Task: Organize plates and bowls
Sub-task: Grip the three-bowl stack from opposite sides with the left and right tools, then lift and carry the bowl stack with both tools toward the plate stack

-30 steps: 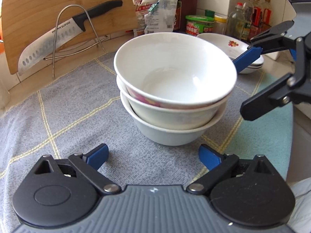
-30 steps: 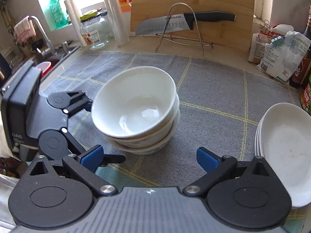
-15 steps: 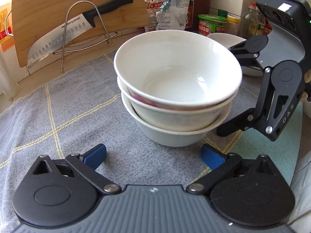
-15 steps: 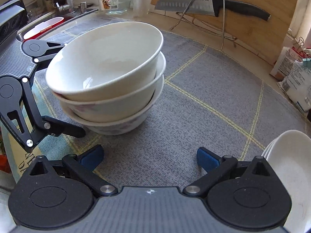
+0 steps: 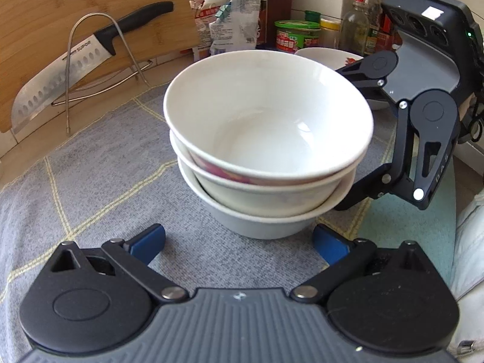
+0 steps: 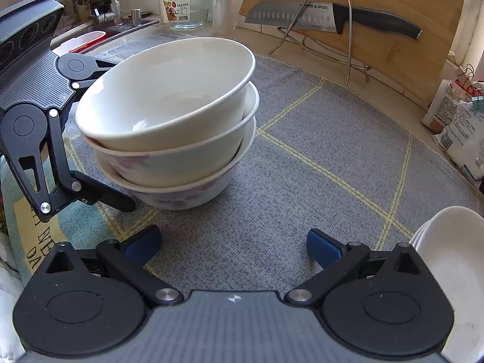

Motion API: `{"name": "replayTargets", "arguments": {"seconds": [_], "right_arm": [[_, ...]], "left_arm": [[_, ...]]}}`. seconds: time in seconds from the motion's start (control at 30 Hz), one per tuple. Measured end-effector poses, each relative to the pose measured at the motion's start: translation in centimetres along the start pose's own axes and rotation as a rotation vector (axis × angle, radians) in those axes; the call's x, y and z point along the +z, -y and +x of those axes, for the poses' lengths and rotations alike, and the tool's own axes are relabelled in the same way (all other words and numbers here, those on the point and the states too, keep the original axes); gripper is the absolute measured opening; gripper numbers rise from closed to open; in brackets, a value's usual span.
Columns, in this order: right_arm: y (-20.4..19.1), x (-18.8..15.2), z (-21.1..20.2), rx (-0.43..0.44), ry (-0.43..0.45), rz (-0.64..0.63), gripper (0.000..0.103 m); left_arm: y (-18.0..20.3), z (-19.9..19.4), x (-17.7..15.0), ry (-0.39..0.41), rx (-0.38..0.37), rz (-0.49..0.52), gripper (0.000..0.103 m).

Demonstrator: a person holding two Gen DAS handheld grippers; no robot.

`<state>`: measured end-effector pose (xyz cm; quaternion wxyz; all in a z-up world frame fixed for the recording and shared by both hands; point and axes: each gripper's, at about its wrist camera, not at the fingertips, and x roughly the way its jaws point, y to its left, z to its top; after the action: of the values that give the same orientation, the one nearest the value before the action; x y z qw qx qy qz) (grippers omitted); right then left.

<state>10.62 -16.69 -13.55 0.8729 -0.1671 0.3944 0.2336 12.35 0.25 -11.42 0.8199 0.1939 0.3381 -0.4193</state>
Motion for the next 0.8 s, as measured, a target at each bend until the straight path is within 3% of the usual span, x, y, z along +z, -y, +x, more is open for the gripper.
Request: {"name": "replayTargets", "arguments": {"seconds": [0.27,0.47,0.8], "right_arm": [[0.0,0.1,-0.1,-0.002,-0.008,0.003,0.103],[0.0,0.8,0.2,0.004,-0.027,-0.004,0.103],[-1.0,3.0,0.5,0.087,-0.041,-0.2,0.103]], "left_arm": [[-1.0,1.0,1.4,-0.034,-0.119,0.137,0.103],[-1.0,1.1,1.4,-0.015,-0.143,0.183,0.103],[-0.1,0.7,2.0,0.007,-0.171,0.34,0.095]]}}
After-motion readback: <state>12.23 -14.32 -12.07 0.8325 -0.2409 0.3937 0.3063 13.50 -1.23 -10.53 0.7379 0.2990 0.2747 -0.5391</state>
